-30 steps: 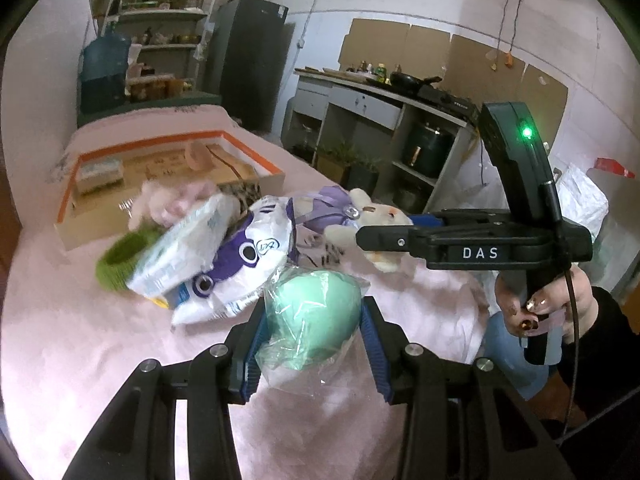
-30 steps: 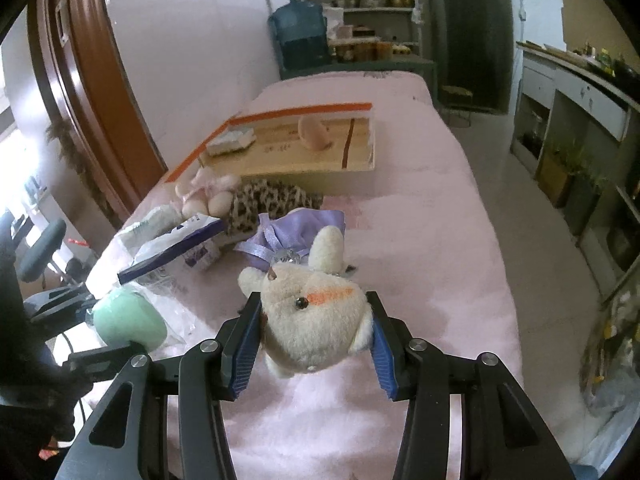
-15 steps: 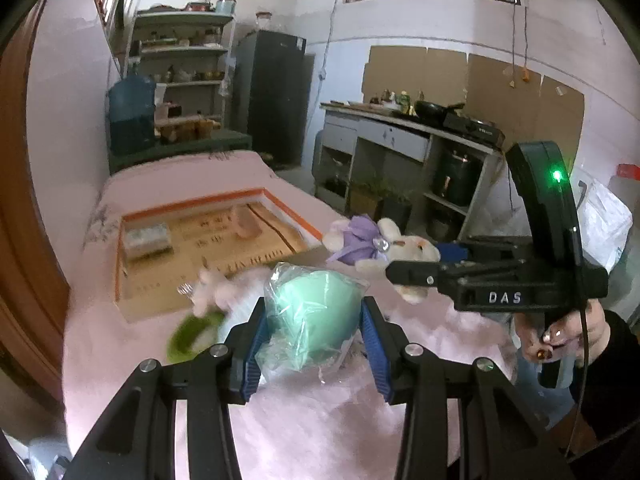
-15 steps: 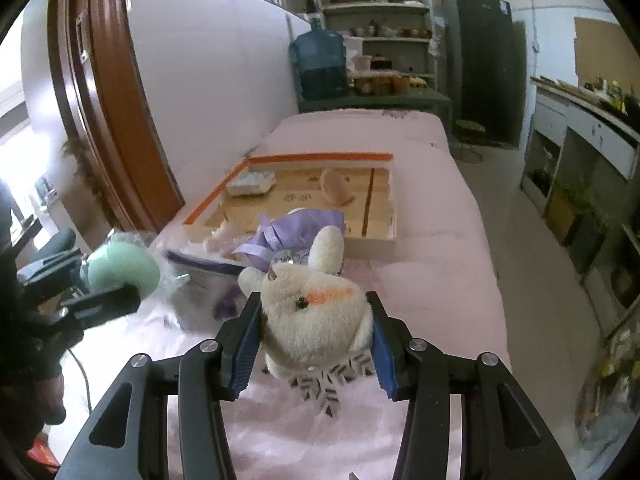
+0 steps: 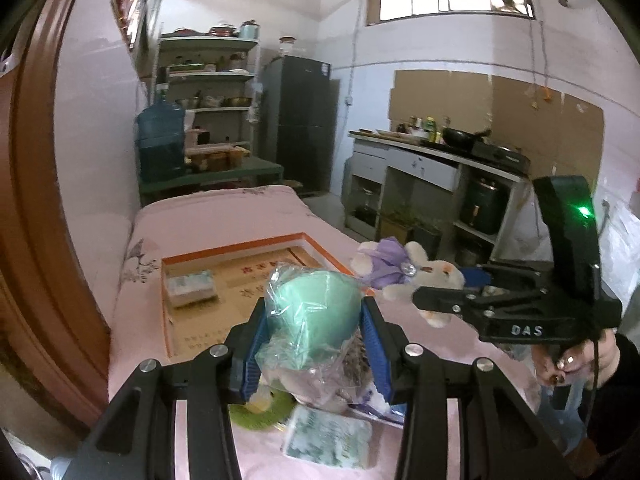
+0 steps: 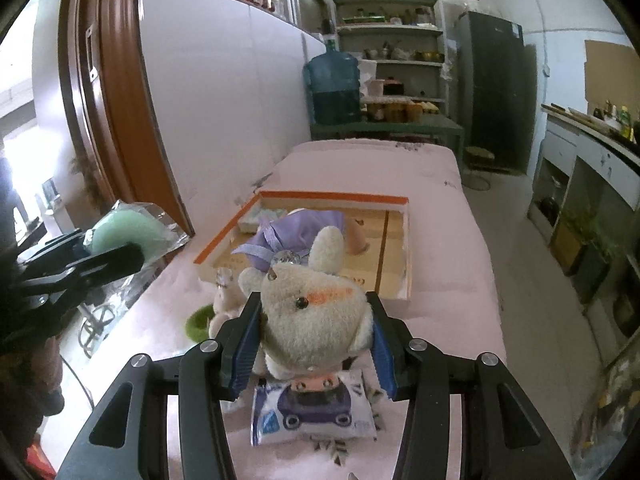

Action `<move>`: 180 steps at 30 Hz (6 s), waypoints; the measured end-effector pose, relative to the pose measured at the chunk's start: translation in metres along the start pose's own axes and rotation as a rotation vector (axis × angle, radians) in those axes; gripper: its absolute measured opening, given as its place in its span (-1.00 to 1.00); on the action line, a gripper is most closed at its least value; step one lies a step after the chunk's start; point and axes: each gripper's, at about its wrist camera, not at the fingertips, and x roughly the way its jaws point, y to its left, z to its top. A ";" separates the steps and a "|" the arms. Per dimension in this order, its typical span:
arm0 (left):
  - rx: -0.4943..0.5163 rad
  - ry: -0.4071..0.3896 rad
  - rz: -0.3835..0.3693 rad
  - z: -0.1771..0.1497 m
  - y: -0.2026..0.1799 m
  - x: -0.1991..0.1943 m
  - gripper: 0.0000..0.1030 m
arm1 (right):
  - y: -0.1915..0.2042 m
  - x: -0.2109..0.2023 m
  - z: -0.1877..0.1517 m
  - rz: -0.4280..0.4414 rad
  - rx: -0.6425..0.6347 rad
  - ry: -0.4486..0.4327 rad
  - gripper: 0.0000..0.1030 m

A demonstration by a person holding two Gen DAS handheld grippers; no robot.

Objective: Organize soft objects
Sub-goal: 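Carry the green sponge and white plush cat in both tools over the box, then lower the white plush cat and green sponge into the box, opening both tools, then move both open tools back to the pile of soft items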

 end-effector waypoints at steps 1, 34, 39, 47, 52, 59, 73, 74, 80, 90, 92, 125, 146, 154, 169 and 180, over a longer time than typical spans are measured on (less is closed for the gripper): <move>-0.011 0.000 0.013 0.002 0.003 0.002 -0.14 | 0.001 0.002 0.003 0.002 0.001 -0.003 -0.02; -0.248 0.089 0.263 0.032 0.083 0.105 -0.14 | -0.006 0.125 0.057 0.022 0.107 0.078 -0.02; -0.262 0.106 0.280 0.030 0.091 0.119 -0.14 | -0.008 0.145 0.061 0.022 0.111 0.100 -0.02; -0.285 0.150 0.296 0.022 0.107 0.139 -0.14 | -0.007 0.174 0.066 0.027 0.102 0.135 -0.02; -0.298 0.184 0.306 0.015 0.115 0.154 -0.14 | -0.006 0.189 0.066 0.028 0.092 0.162 -0.02; -0.320 0.232 0.314 0.000 0.126 0.170 -0.14 | -0.007 0.207 0.063 0.026 0.090 0.196 -0.02; -0.324 0.272 0.317 -0.006 0.132 0.186 -0.14 | -0.007 0.225 0.060 0.029 0.079 0.232 -0.02; -0.323 0.275 0.317 -0.006 0.132 0.187 -0.14 | -0.007 0.226 0.060 0.029 0.077 0.234 -0.02; -0.321 0.296 0.317 -0.011 0.133 0.195 -0.14 | -0.007 0.233 0.057 0.031 0.069 0.257 -0.02; -0.328 0.332 0.304 -0.020 0.135 0.207 -0.14 | -0.006 0.243 0.052 0.034 0.062 0.289 -0.02; -0.332 0.332 0.303 -0.021 0.136 0.208 -0.14 | -0.007 0.245 0.051 0.036 0.065 0.299 -0.02; -0.315 0.353 0.318 -0.018 0.128 0.207 0.05 | -0.012 0.240 0.050 0.037 0.093 0.300 0.20; -0.228 0.225 0.391 0.001 0.107 0.148 0.32 | -0.003 0.172 0.060 -0.012 0.060 0.180 0.46; -0.199 0.198 0.394 0.000 0.096 0.126 0.38 | 0.006 0.146 0.054 -0.005 0.060 0.158 0.46; -0.179 0.172 0.378 -0.005 0.069 0.086 0.38 | 0.026 0.098 0.038 0.006 0.028 0.120 0.46; -0.164 0.152 0.376 -0.004 0.048 0.053 0.37 | 0.042 0.051 0.021 0.007 0.006 0.065 0.46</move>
